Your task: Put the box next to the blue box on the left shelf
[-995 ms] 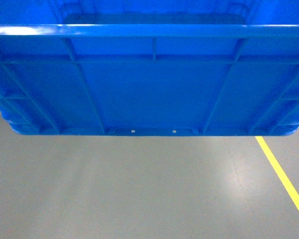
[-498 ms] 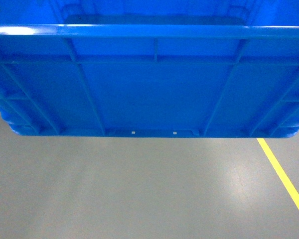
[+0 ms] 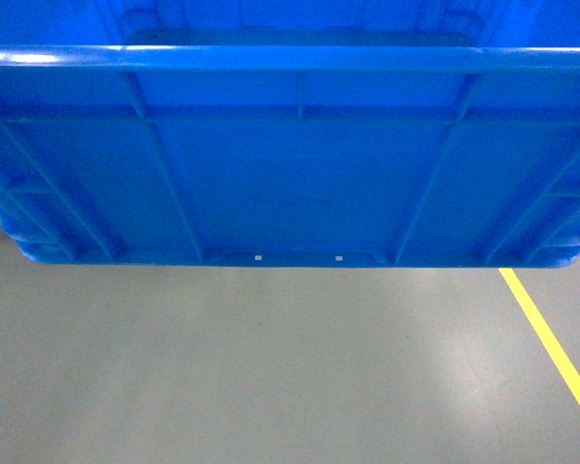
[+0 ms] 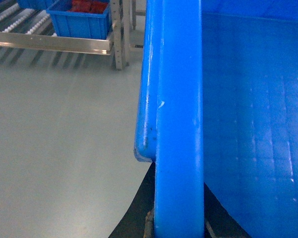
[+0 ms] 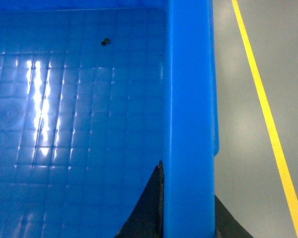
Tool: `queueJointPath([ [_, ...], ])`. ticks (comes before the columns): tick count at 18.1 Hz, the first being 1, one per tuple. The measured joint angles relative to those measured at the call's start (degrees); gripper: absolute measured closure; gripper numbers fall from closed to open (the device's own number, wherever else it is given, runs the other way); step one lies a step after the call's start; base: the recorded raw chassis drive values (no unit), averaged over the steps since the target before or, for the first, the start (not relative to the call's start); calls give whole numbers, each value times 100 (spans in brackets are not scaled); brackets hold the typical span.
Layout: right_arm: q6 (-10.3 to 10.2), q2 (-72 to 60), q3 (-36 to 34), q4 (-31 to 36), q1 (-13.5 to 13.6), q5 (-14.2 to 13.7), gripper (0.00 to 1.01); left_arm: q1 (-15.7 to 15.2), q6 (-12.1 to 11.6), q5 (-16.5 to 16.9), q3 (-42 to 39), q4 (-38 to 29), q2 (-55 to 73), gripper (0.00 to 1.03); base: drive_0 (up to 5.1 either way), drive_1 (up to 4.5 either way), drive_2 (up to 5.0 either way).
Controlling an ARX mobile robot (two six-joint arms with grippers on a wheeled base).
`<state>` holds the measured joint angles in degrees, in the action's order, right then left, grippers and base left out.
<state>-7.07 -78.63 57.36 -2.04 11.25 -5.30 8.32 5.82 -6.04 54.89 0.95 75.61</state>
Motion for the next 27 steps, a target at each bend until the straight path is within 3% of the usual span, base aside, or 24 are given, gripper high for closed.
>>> queueJointPath([
  [27, 4, 0, 0, 26, 0, 0, 93, 0, 0, -2, 0, -7, -2, 97, -4, 427, -436],
])
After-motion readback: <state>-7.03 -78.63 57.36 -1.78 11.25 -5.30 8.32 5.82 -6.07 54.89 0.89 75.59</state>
